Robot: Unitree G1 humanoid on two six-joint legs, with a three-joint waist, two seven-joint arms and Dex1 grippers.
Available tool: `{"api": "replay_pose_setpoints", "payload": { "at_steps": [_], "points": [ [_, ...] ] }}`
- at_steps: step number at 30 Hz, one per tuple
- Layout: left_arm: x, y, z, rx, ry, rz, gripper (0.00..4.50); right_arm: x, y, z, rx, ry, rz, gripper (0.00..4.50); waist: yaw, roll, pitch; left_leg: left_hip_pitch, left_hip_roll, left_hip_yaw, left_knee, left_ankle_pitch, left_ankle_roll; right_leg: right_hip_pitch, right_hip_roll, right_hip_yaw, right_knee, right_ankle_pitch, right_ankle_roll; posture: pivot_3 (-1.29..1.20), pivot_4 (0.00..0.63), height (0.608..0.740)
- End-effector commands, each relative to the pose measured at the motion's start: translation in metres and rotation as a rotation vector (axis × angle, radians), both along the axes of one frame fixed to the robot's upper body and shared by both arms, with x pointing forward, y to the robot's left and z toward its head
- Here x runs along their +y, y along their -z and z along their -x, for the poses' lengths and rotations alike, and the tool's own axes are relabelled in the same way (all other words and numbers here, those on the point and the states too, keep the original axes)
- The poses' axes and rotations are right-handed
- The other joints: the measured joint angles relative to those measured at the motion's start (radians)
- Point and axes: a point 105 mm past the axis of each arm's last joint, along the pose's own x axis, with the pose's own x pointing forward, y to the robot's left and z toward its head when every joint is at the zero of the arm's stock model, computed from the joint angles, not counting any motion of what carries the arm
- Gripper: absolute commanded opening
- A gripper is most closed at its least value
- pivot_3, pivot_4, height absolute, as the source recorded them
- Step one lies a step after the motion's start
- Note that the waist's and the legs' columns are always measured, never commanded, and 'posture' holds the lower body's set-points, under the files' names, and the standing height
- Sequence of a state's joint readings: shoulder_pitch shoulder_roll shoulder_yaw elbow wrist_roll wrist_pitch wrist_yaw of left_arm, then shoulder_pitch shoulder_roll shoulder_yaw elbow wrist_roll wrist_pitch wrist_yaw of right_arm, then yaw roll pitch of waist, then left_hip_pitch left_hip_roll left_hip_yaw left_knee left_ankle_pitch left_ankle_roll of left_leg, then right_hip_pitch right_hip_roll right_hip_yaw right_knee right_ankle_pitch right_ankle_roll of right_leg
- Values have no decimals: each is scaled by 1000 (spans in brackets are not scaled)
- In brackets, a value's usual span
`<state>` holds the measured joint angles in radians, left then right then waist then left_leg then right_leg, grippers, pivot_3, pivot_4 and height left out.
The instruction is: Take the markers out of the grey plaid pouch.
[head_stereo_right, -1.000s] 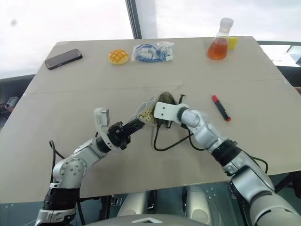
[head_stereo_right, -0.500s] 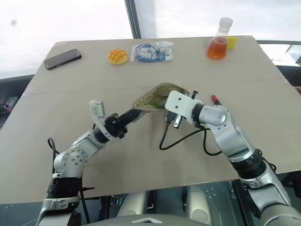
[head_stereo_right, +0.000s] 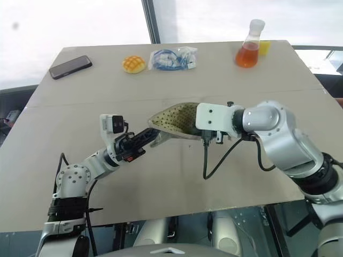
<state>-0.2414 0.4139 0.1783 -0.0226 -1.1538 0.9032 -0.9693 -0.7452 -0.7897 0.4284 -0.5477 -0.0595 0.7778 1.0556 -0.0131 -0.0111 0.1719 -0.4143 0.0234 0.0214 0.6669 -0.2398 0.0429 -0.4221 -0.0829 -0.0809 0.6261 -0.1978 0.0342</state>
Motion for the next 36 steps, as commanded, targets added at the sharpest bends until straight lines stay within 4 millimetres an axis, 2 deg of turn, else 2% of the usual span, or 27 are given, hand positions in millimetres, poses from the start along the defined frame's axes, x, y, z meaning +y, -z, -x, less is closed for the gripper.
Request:
{"api": "replay_pose_setpoints", "payload": {
  "at_steps": [1, 5, 9, 13, 21, 24, 28, 34, 36],
  "points": [
    [1, 16, -3, -16, -39, -68, 0, 15, 20, -2, -20, -66, 84, 1466, 0, 0, 0, 0, 0, 0, 0, 0, 0, 0, 0, 0, 0, 0, 0, 0, 150, 740],
    [-1, 22, -4, -40, -65, -93, 0, 33, 43, -21, -83, -81, 116, 1466, 2, 0, 0, -1, 0, 1, 1, 0, 0, 0, -1, 1, 0, 0, 0, 0, 150, 740],
    [-1, 23, 0, -60, -79, -106, 0, 46, 55, -22, -93, -118, 129, 1466, 2, 0, 0, -1, -1, 1, 1, 0, 0, 0, -2, 1, 0, 1, 1, 0, 150, 740],
    [0, 25, 1, -73, -98, -121, 0, 44, 63, -24, -94, -123, 174, 1466, 2, 0, 0, -1, -1, 0, 1, 0, 0, 0, -1, 1, 0, 2, 3, 0, 150, 740],
    [1, 30, 5, -138, -126, -188, 0, 17, 33, -4, -16, -108, 211, 1466, 5, 0, 0, -1, 0, 0, 1, 0, 0, 0, -2, 0, 0, 0, 0, 0, 150, 740],
    [-1, 31, 5, -157, -133, -193, 0, 12, 34, -4, 5, -93, 230, 1466, 5, 0, 0, -1, 0, 0, 1, 0, 0, 0, -2, 0, 0, 0, 0, 0, 150, 740],
    [-4, 30, 7, -176, -112, -196, 0, 15, 52, -11, 21, -80, 256, 1466, 5, 0, 0, -1, 0, 0, 1, 0, 0, 0, -2, 0, 0, 0, 0, 0, 150, 740],
    [-8, 29, 8, -198, -92, -198, 0, 19, 86, -36, 14, -13, 292, 1466, 1, -1, 0, 0, 0, 0, 1, 0, 0, 0, -2, 0, 0, 0, 0, 0, 150, 740],
    [-9, 29, 8, -202, -91, -199, 0, 14, 93, -41, 20, 23, 293, 919, 0, -1, -2, 0, 0, 1, 1, 0, 0, 0, -2, 0, 1, 0, 0, 0, 150, 740]
  ]
}}
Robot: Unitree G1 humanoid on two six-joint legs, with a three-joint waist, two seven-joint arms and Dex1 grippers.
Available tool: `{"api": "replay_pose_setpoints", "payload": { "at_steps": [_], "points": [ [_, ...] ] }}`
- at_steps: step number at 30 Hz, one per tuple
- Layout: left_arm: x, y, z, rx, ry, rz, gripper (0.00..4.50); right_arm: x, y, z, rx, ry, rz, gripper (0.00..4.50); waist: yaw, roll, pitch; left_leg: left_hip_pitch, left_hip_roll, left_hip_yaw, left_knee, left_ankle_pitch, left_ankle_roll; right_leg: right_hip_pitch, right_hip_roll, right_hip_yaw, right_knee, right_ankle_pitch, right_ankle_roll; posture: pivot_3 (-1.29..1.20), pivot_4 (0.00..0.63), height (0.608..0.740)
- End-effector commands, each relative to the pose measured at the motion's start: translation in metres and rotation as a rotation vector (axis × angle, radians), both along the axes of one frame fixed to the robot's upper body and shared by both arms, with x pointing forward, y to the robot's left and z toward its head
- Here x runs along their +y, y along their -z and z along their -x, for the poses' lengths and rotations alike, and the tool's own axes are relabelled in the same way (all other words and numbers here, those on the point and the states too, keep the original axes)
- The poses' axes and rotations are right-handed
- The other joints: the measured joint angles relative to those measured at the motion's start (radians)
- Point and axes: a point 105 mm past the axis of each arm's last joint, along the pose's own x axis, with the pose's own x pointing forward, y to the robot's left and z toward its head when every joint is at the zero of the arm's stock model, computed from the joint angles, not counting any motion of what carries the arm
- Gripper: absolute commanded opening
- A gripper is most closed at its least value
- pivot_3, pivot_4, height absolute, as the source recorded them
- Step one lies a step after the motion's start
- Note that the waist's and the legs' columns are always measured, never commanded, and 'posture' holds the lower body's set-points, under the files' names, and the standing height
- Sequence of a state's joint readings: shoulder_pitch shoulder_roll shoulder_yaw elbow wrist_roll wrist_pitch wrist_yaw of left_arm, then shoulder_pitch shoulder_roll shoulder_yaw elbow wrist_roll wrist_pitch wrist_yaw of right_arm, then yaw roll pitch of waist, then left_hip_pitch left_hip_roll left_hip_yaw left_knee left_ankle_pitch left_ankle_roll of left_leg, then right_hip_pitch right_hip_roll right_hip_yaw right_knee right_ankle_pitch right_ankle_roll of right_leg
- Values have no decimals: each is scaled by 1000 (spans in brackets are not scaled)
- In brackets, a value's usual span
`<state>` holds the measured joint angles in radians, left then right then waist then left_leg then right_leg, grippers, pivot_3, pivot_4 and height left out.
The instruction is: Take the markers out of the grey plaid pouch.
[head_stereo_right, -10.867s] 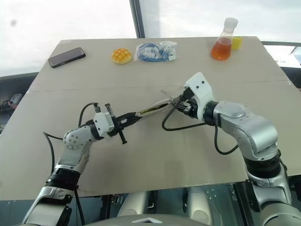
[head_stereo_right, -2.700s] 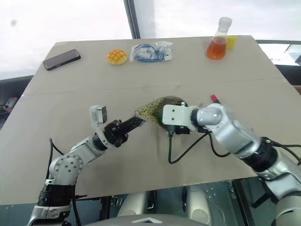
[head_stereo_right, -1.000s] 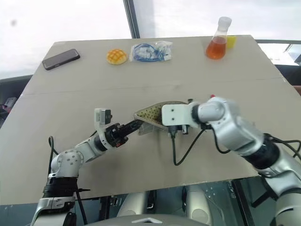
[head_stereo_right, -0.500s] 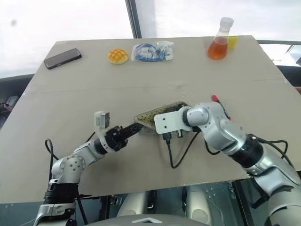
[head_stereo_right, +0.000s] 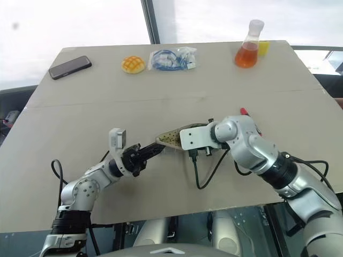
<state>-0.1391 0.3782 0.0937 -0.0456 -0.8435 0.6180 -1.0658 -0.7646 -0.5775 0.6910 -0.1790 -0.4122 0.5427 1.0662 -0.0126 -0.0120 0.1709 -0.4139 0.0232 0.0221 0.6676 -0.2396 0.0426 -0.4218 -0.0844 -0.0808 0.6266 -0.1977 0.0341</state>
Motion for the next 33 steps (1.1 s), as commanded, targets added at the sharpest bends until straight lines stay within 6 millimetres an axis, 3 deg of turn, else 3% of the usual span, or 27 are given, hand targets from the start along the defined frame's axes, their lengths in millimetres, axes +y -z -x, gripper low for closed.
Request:
{"api": "replay_pose_setpoints", "payload": {
  "at_steps": [1, 9, 19, 22, 25, 29, 31, 33],
  "points": [
    [-4, -8, 3, -54, 17, -1, 0, -14, 17, -6, 15, 70, 33, 745, 1, 0, -1, 0, 0, 0, 0, 0, 0, 0, 0, 0, 0, 0, 0, 0, 150, 740],
    [2, -4, 0, -81, -37, -26, 0, -25, -16, 12, 16, 71, -81, 741, 7, 0, -1, -1, 1, -1, 0, 0, 0, 0, -1, 0, 0, 0, 0, 0, 150, 740],
    [5, 0, -15, -153, -117, -101, 0, -18, -77, 45, 207, 23, -543, 741, 17, 0, 0, -1, 1, -1, 0, 0, 0, 0, -1, -1, -1, 0, 0, 0, 150, 740],
    [5, 2, -25, -194, -182, -150, 0, -5, -132, 56, 273, -46, -942, 741, 18, 1, 0, -2, 2, -1, 0, 0, 0, -1, -1, -1, -1, 0, 0, 0, 150, 740],
    [4, 2, -28, -236, -215, -187, 0, -9, -181, 59, 263, -66, -1277, 741, 20, 2, 1, -2, 3, -1, 0, 0, 0, -1, 0, -1, 0, 4, 0, 0, 150, 740],
    [15, 2, -41, -290, -369, -267, 0, -65, -234, 52, 71, 109, -1536, 741, 33, 2, 1, -2, 2, -3, 0, 0, 0, -1, -1, -3, -1, 4, -2, 0, 150, 740],
    [18, 1, -45, -311, -425, -290, 0, -88, -242, 49, 15, 213, -1560, 741, 32, 2, 1, -3, 0, -2, -1, 0, 0, -1, -4, -2, -2, 3, -3, 0, 150, 740],
    [21, -6, -48, -355, -479, -301, 0, -129, -224, 30, -111, 486, -1429, 741, 33, 2, 0, -3, -1, 0, -1, -1, 2, 0, -5, -1, -3, 3, -4, 0, 150, 740]
  ]
}}
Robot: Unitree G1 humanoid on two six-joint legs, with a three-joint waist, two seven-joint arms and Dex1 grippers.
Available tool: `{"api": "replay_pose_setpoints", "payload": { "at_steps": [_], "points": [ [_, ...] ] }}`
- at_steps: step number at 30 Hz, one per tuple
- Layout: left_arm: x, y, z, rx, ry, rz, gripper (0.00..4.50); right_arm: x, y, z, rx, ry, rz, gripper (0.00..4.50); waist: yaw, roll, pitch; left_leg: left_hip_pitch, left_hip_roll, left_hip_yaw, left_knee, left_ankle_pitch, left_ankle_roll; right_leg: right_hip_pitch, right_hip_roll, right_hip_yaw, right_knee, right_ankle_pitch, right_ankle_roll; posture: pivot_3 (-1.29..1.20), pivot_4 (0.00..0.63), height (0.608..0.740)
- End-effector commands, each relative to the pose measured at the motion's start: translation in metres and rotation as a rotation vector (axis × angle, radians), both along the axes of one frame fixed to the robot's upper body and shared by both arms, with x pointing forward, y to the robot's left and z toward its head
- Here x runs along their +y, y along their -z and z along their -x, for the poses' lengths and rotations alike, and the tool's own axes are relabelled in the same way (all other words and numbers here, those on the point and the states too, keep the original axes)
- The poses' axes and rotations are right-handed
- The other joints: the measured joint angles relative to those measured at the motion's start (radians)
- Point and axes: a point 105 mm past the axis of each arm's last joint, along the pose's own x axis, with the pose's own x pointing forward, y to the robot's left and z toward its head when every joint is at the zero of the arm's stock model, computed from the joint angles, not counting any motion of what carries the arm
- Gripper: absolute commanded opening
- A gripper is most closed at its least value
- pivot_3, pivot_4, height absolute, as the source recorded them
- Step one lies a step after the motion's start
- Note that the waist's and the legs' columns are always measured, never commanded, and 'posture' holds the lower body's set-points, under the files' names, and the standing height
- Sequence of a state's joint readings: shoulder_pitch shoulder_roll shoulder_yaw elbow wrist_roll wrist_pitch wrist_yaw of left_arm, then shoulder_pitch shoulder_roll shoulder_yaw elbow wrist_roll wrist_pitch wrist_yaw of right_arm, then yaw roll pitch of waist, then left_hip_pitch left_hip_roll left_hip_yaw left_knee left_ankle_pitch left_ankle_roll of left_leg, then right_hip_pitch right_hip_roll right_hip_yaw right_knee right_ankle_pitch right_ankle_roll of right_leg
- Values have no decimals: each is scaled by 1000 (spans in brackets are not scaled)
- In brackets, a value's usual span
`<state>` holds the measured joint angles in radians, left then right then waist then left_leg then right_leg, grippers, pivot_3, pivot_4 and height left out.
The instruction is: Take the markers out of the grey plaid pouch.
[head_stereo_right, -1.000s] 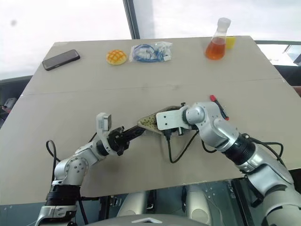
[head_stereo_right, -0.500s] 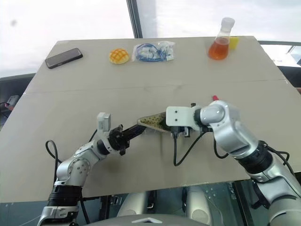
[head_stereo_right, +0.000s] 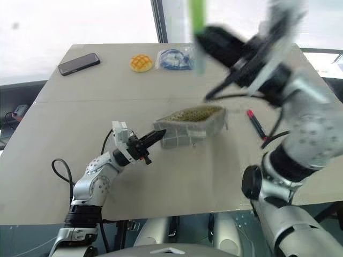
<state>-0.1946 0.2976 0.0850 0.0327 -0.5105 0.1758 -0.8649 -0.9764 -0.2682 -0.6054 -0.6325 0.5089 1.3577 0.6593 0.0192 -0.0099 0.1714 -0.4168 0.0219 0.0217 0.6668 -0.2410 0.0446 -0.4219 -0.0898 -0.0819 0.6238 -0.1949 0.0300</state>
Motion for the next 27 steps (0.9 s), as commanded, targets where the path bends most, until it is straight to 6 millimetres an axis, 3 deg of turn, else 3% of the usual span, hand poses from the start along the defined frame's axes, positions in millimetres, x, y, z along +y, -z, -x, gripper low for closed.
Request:
{"api": "replay_pose_setpoints", "payload": {
  "at_steps": [1, 3, 6, 10, 14, 15, 17, 21, 25, 27],
  "points": [
    [10, -8, -6, -70, -113, -37, 0, -65, 28, -23, 152, 372, 169, 741, 1, -2, -1, 0, -1, 0, 0, 0, 1, 0, 0, 0, -1, 0, 0, 0, 150, 740],
    [11, -18, -9, -118, -139, -60, 0, -110, 72, -44, 338, 578, 303, 741, -4, -2, -1, 0, -1, 0, -1, -1, 2, 1, 0, 0, -1, 0, 0, 0, 150, 740],
    [10, -25, -9, -163, -118, -89, 0, -153, 124, -64, 515, 727, 359, 741, -12, -1, -1, 1, -2, 4, -2, -1, 2, 0, 2, 4, -1, 1, 3, 0, 150, 740],
    [13, -33, -11, -200, -102, -109, 0, -182, 184, -82, 671, 836, 390, 741, -23, 0, 0, 3, 0, 9, -2, -1, 2, -2, 5, 7, 2, -1, 7, 0, 150, 740],
    [22, -42, -11, -252, -103, -154, 0, -186, 218, -83, 756, 819, 415, 741, -26, 0, 0, 3, 1, 10, -1, -1, 2, -2, 7, 7, 2, -1, 8, 0, 150, 740],
    [25, -44, -12, -263, -110, -170, 0, -186, 223, -82, 765, 814, 420, 741, -25, 0, 0, 2, 1, 10, -1, -1, 2, -2, 7, 7, 2, -1, 8, 0, 150, 740],
    [33, -46, -15, -305, -143, -238, 0, -183, 230, -80, 775, 788, 422, 1836, -22, 0, 0, 2, 1, 10, -1, -1, 2, -2, 7, 7, 2, -1, 8, 0, 150, 740],
    [59, -52, -27, -357, -197, -336, 0, -166, 229, -76, 738, 727, 419, 3034, -14, 0, 0, 1, 1, 12, -2, -1, 2, -2, 6, 8, 0, 0, 7, 0, 150, 740],
    [81, -67, -36, -481, -221, -515, 0, -132, 199, -68, 554, 621, 480, 3034, -12, 0, 0, 1, 1, 12, -2, -1, 2, -3, 6, 8, 1, -1, 8, 0, 150, 740],
    [92, -72, -40, -564, -221, -650, 0, -96, 182, -57, 454, 491, 491, 3034, -12, 0, 0, 2, 2, 11, -2, -1, 2, -3, 6, 8, 1, -1, 9, 0, 150, 740]
  ]
}}
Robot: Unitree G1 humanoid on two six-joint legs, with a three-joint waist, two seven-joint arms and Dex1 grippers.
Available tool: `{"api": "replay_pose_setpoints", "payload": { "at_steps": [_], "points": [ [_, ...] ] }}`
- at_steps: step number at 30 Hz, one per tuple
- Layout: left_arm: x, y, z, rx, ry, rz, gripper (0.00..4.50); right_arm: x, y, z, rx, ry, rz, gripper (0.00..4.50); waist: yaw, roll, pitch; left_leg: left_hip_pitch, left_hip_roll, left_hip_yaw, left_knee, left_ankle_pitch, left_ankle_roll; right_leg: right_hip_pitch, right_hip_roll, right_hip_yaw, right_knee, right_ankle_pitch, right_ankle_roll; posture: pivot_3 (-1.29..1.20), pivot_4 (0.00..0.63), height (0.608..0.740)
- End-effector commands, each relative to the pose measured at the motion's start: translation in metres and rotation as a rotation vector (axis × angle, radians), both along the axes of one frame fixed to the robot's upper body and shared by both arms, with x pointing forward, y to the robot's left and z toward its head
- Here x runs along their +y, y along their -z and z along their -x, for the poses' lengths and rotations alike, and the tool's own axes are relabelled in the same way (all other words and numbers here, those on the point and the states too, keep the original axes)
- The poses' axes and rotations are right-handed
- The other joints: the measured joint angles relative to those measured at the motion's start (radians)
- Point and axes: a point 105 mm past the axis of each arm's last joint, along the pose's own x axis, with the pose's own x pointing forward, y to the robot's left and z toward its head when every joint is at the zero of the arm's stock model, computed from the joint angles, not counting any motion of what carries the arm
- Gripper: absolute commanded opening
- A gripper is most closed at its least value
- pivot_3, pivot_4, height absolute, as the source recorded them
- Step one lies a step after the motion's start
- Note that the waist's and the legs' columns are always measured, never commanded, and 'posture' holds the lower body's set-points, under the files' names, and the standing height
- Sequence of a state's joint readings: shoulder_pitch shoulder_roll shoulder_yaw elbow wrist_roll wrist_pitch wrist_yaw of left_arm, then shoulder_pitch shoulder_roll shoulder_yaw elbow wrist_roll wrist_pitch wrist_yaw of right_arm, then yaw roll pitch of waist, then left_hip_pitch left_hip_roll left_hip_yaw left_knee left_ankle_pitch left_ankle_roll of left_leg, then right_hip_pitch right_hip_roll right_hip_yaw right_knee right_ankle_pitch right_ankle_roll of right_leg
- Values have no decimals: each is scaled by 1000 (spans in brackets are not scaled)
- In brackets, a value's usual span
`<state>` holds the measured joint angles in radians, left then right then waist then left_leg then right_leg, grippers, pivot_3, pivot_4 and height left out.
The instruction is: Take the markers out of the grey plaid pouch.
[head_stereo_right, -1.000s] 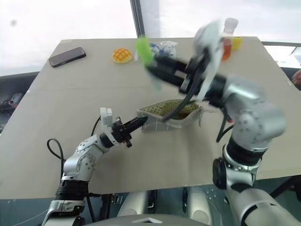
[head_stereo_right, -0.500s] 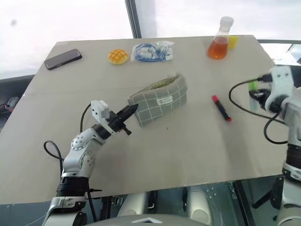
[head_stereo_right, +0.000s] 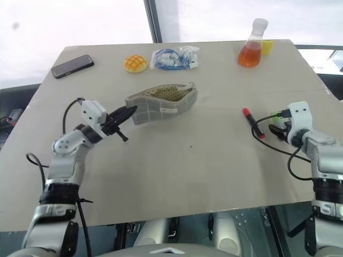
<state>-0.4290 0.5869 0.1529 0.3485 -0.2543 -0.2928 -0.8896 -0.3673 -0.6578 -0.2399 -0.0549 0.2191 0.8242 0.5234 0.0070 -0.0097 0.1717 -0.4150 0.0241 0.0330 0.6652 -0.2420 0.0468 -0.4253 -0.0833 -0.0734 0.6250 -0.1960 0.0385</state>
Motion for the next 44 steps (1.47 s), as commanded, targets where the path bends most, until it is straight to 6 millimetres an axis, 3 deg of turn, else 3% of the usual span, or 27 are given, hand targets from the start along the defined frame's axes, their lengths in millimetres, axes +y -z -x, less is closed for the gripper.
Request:
{"api": "replay_pose_setpoints", "payload": {
  "at_steps": [1, 3, 5, 9, 12, 13, 15, 18, 21, 25, 28, 29, 30, 36, 44],
  "points": [
    [18, -16, -4, -147, -17, -220, 0, 61, -42, 16, -159, -259, 11, 3034, 3, 0, 0, 0, 0, 0, 0, 0, 0, 0, 0, 0, 0, 0, 0, 0, 150, 740],
    [34, -13, -9, -171, -29, -368, 0, 113, -47, 35, -196, -457, -11, 3034, 2, -1, 0, -1, 2, -1, 0, 0, 0, -2, 2, 0, 1, 0, 0, 0, 150, 740],
    [51, -9, -14, -151, -60, -474, 0, 149, -50, 47, -216, -562, -69, 3034, 3, -2, 0, -1, 3, -1, -1, 0, 0, -2, 4, 0, 1, 0, 0, 0, 150, 740],
    [80, 0, -21, -76, -146, -635, 0, 175, -41, 50, -191, -605, -95, 3034, 6, -2, 0, -2, 2, 1, -1, 0, 0, -2, 2, -1, 1, 0, 0, 0, 150, 740],
    [88, 9, -21, -6, -152, -683, 0, 184, -32, 52, -167, -629, -82, 3034, 8, -5, 0, -3, 0, 5, 0, 0, 0, -3, -3, -1, 0, 0, 0, 0, 150, 740],
    [89, 9, -22, 0, -159, -670, 698, 186, -30, 53, -158, -632, -90, 3092, 9, -6, 1, -4, -1, 5, 0, -1, 1, -3, -4, -1, 0, 0, 0, 0, 150, 740],
    [87, 6, -23, 5, -159, -618, 1412, 187, -28, 55, -146, -638, -98, 3092, 10, -8, 2, -5, -1, 5, 1, -1, 2, -3, -4, -1, 0, 0, 0, 0, 150, 740],
    [76, 2, -18, 27, -68, -423, 2913, 184, -22, 62, -131, -636, -98, 3092, 9, -9, 2, -7, 0, 3, 2, -1, 2, -5, -4, -3, 0, 1, 0, 0, 150, 740],
    [64, 1, 3, 119, 106, -184, 2913, 175, -16, 69, -126, -620, -76, 3092, 2, -9, 2, -8, 1, 4, 2, -1, 1, -6, -4, -3, 1, 2, -4, 0, 150, 740],
    [39, -2, 49, 303, 267, 43, 2913, 157, -3, 82, -91, -614, -31, 3092, -28, -9, 2, -6, 3, 1, 1, -1, 1, -6, -3, 2, 2, 3, -4, 0, 150, 740],
    [24, 6, 76, 403, 269, 118, 2975, 133, 6, 94, -40, -594, 6, 3809, -22, -9, 3, -3, 4, 1, 1, -2, 1, -5, -3, 4, 1, 2, -3, 0, 150, 740],
    [21, 12, 80, 422, 244, 122, 2975, 126, 9, 98, -27, -587, 22, 4338, -19, -8, 3, -2, 4, 1, 0, -2, 0, -4, -3, 4, 1, 0, 1, 0, 150, 740],
    [17, 16, 84, 437, 234, 124, 2975, 120, 11, 101, -19, -584, 40, 4434, -14, -8, 3, -1, 4, 1, 0, -2, 0, -3, -3, 4, 1, 0, 1, 0, 150, 740],
    [-4, 38, 104, 478, 183, 124, 2975, 81, 21, 132, 33, -518, 139, 4434, 7, -7, 2, 2, 4, 2, 2, -4, -4, -2, -3, 4, 1, -3, -3, 0, 150, 740],
    [4, 55, 113, 503, 176, 55, 2975, 61, 20, 151, 47, -461, 174, 4434, 8, -7, 2, 1, 4, 3, 2, -2, -1, -3, -2, 5, 1, -3, -3, 0, 150, 740]
  ]
}}
